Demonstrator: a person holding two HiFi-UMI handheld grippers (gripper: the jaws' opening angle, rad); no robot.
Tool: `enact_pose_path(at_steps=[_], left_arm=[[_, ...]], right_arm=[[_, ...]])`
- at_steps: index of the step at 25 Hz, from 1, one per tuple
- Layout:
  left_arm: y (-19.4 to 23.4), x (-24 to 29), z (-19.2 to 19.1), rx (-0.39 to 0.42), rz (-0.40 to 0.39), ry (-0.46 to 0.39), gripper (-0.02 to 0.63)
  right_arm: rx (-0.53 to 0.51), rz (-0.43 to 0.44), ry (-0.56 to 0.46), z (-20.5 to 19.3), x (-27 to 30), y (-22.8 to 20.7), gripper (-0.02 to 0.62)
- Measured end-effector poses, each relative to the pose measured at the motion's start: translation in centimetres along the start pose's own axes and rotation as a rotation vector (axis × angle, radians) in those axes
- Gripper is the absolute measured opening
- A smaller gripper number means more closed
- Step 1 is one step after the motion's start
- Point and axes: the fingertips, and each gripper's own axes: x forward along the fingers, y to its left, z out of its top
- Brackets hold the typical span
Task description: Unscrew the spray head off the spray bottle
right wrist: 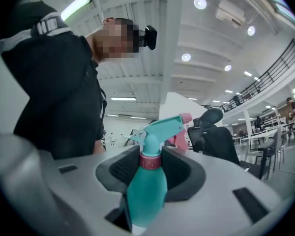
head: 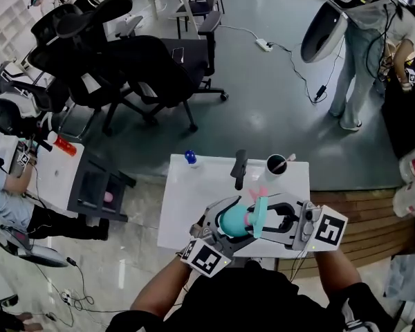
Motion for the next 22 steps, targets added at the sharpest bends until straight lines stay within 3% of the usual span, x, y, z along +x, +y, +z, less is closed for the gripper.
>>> enact_pose_path(at_steps=[2,4,9,12,17,20,22], left_arm=[[0.0,0.3,-0.1,-0.019,0.007,0.000,0.468],[0.6,0.7,-0.5,-0.042,0.055,0.012,0.467],[2.2,1.5,-3.4,-0.063,0.210,0.088,0.466],[2.7,1.9,-4.3,-0.077,0.271,0.121,0.467],[2.4,2.2,-4.7,-0.027,0.285,0.148,0.467],[1.9,2.5,-4.4,-0.028,0.265,0.137,0.467],[1.6,2.5,-4.2,-0.040,0.243,0.125,0.468]], right_arm=[[-0.015,-0.009,0.007,0.0,-0.2,-0.3,0.161],[0.003,-0.072,-0.017,0.2,-0.3,-1.2,0.228],[0.173,-0.356,-0.138,-0.6,-1.8,-3.1,0.222],[0.211,-0.471,-0.122,-1.8,-2.2,-3.5,0.221],[0.179,-0.519,-0.073,-2.2,-2.7,-4.6,0.197],[0.190,-0.487,-0.040,-2.1,-2.3,-4.1,0.140],[0.193,-0.460,-0.024,-2.1,-2.0,-3.6,0.140]])
